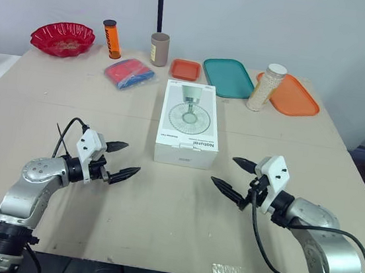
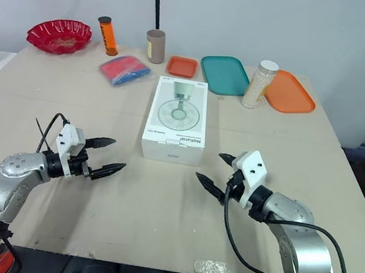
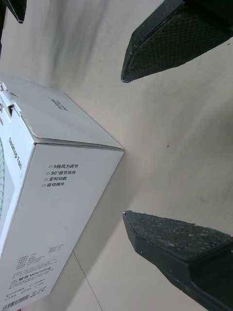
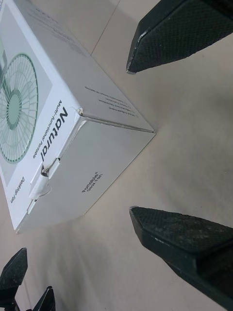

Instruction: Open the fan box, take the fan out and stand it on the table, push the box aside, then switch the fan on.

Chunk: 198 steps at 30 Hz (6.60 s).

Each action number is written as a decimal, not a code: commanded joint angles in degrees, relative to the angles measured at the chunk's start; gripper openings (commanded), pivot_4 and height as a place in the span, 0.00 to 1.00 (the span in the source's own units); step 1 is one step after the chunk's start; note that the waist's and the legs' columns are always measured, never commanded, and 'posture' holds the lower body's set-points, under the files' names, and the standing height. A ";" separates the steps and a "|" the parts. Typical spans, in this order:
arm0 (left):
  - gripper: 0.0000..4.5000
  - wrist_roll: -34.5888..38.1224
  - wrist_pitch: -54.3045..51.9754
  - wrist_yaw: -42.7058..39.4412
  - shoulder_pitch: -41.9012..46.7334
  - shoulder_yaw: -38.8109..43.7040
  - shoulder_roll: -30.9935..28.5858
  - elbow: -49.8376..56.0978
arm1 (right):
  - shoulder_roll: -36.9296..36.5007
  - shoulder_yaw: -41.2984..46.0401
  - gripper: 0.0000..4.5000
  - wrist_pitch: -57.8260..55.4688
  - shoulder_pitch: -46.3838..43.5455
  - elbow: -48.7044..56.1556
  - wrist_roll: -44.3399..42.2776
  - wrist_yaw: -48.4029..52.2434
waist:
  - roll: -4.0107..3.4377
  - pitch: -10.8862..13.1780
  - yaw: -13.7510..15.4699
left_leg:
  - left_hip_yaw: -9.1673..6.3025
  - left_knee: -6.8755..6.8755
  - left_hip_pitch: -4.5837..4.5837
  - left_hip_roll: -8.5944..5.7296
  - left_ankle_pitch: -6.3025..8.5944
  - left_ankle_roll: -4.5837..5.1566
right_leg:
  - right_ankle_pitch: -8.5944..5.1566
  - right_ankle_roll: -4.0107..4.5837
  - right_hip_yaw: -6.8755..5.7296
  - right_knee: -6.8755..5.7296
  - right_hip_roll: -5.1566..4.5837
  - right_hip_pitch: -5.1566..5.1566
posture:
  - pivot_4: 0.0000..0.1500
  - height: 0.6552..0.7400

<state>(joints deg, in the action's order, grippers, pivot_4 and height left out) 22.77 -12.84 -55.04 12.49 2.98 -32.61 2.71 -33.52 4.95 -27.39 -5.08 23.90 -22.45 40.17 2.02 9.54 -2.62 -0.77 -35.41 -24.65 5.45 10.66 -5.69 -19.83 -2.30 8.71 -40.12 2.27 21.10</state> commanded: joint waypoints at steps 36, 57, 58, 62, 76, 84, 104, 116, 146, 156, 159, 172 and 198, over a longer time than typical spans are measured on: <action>0.15 6.73 0.14 -1.73 18.58 1.21 5.70 -6.52 | 1.74 0.13 1.00 -1.62 -9.22 1.71 -3.32 -2.59 | 0.00 0.00 0.07 | -0.23 -0.15 -0.02 -0.03 0.00 0.02 | 0.01 0.01 -0.24 -0.01 0.00 -0.16 | 1.00 0.99; 0.02 -18.97 15.96 1.64 35.29 -14.97 11.65 -30.15 | 0.62 -11.07 1.00 -0.30 -19.72 -3.20 6.95 -2.07 | -0.08 0.04 0.77 | -0.73 -0.35 -0.36 -0.11 -0.14 0.12 | 0.05 0.07 -0.77 -0.01 -0.01 -0.11 | 1.00 0.99; 0.02 -19.31 15.92 1.26 34.81 -15.21 11.34 -29.86 | 0.66 -11.29 1.00 -0.34 -20.01 -3.70 7.51 -2.19 | -0.09 0.04 0.76 | -0.74 -0.35 -0.36 -0.11 -0.14 0.12 | 0.05 0.07 -0.77 -0.01 -0.01 -0.11 | 1.00 0.99; 0.02 -19.52 15.72 -0.27 32.68 -15.53 10.45 -27.89 | 0.92 -12.18 1.00 0.49 -20.69 -5.26 9.60 -1.90 | -0.15 0.00 0.75 | -0.78 -0.35 -0.35 -0.12 -0.15 0.11 | 0.05 0.07 -0.81 -0.03 -0.01 -0.12 | 1.00 0.99; 0.02 -19.72 13.87 0.69 29.34 -15.72 11.12 -24.00 | 3.40 -12.72 1.00 1.68 -23.88 -11.23 13.89 -3.81 | -0.30 -0.09 0.76 | -0.86 -0.37 -0.33 -0.12 -0.17 0.10 | 0.05 0.08 -0.89 -0.03 -0.01 -0.19 | 1.00 0.99; 0.02 -20.71 13.62 0.29 28.54 -16.43 10.92 -23.73 | 3.90 -11.09 1.00 -0.48 -24.10 -9.51 11.84 -3.00 | -0.37 -0.13 0.76 | -0.91 -0.40 -0.33 -0.12 -0.18 0.11 | 0.05 0.08 -0.95 -0.04 -0.02 -0.23 | 1.00 0.99; 0.02 -21.64 15.00 -0.20 27.79 -16.78 10.37 -24.14 | 2.17 -10.99 1.00 -0.36 -23.26 -8.25 10.23 -0.51 | -0.62 -0.28 0.74 | -0.92 -0.39 -0.31 -0.13 -0.17 0.12 | 0.05 0.08 -0.96 -0.03 -0.01 -0.25 | 1.00 0.99; 0.02 -21.81 15.26 0.06 27.60 -16.80 10.40 -24.17 | 3.02 -13.66 1.00 -0.74 -23.97 -9.98 14.64 -2.27 | -0.74 -0.35 0.73 | -0.93 -0.39 -0.29 -0.13 -0.18 0.13 | 0.05 0.08 -0.96 -0.04 -0.01 -0.27 | 1.00 0.99; 0.02 -23.57 16.46 -0.80 26.28 -18.06 10.46 -24.51 | 4.21 -10.49 1.00 -8.35 -27.17 -12.06 12.24 -4.81 | -0.77 -0.37 0.72 | -0.93 -0.34 0.09 -0.13 -0.18 0.14 | 0.02 0.07 -0.96 -0.02 -0.01 -0.69 | 1.00 0.99; 0.02 -23.56 16.12 -0.73 25.80 -18.07 10.57 -23.98 | 3.38 -10.10 1.00 -8.04 -26.58 -8.51 9.41 -1.30 | -0.78 -0.37 0.73 | -0.93 -0.29 0.09 -0.14 -0.18 0.14 | 0.00 0.09 -0.97 0.01 -0.01 -0.69 | 1.00 0.99; 0.02 -23.61 16.23 -0.69 25.89 -18.01 10.53 -24.17 | 2.99 -10.56 1.00 -8.32 -25.92 -6.90 8.70 -0.25 | -0.77 -0.37 0.72 | -0.93 -0.28 0.09 -0.14 -0.17 0.14 | -0.01 0.08 -0.96 0.01 -0.01 -0.70 | 1.00 0.99; 0.02 -23.54 16.28 -0.45 25.83 -17.85 10.59 -24.17 | 3.60 -13.74 1.00 -9.25 -26.57 -10.11 13.07 -3.17 | -0.77 -0.37 0.72 | -0.93 -0.28 0.10 -0.14 -0.17 0.14 | -0.01 0.08 -0.96 0.02 -0.01 -0.71 | 1.00 0.99; 0.02 -24.50 17.10 -0.37 24.86 -18.56 11.13 -24.20 | 6.22 -7.35 1.00 -17.41 -28.70 -11.79 5.16 -4.09 | -0.77 -0.37 0.71 | -0.93 -0.27 0.12 -0.15 -0.17 0.14 | -0.02 0.08 -0.96 0.03 -0.01 -0.73 | 1.00 0.99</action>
<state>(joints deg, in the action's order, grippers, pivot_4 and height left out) 0.37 5.19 -54.15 39.93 -12.10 -21.47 -19.25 -27.64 -4.97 -44.57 -32.26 11.25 -16.23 37.05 1.25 9.17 -1.91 -1.70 -35.67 -24.53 5.30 10.49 -5.55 -19.85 -2.23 7.75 -40.09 2.26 20.37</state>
